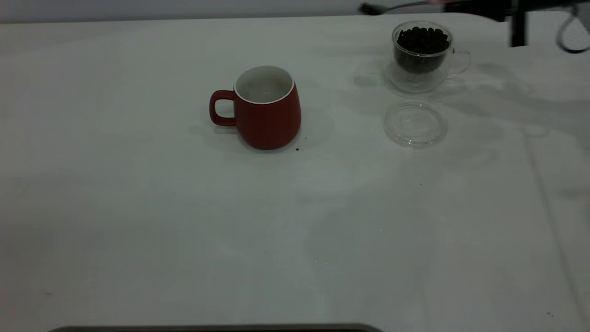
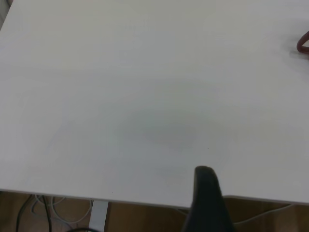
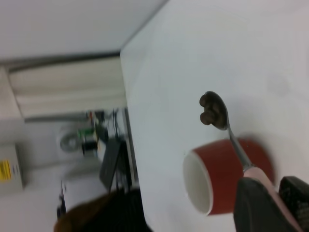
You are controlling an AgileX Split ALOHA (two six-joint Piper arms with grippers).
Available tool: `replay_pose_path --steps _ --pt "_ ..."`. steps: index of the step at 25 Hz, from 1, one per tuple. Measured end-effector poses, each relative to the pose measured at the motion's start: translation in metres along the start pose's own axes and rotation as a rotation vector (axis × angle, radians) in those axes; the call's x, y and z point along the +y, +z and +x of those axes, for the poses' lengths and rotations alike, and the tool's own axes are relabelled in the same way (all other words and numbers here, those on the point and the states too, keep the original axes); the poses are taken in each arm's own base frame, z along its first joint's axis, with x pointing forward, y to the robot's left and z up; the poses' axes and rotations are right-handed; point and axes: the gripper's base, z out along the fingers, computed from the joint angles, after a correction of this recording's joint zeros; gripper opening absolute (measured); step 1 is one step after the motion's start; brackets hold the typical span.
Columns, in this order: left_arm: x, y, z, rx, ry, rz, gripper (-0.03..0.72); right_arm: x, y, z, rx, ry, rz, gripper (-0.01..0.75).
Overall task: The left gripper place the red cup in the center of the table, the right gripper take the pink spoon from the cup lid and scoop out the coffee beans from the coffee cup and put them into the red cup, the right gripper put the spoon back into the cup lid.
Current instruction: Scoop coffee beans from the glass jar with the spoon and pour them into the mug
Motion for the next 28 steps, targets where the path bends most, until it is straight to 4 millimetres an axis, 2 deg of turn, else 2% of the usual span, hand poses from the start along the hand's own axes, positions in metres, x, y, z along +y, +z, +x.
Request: replay_pose_path --steps 6,11,15,21,28 --pt "0.0 0.0 0.0 0.0 0.0 0.0 0.586 0.02 0.049 0.026 0.119 -0.043 -0.006 0.094" --pt "0.0 0.0 0.0 0.0 0.0 0.0 0.586 0.031 0.076 0.044 0.189 -0.075 -0.01 0.094" --pt "0.0 0.0 0.0 0.0 0.0 0.0 0.586 0.036 0.089 0.054 0.224 -0.131 -0.011 0.094" --pt "0.0 0.0 0.0 0.0 0.0 0.0 0.586 0.035 0.096 0.056 0.21 -0.285 0.014 0.094" --pt "0.0 0.0 0.0 0.0 0.0 0.0 0.586 0.036 0.104 0.06 0.224 -0.645 0.045 0.094"
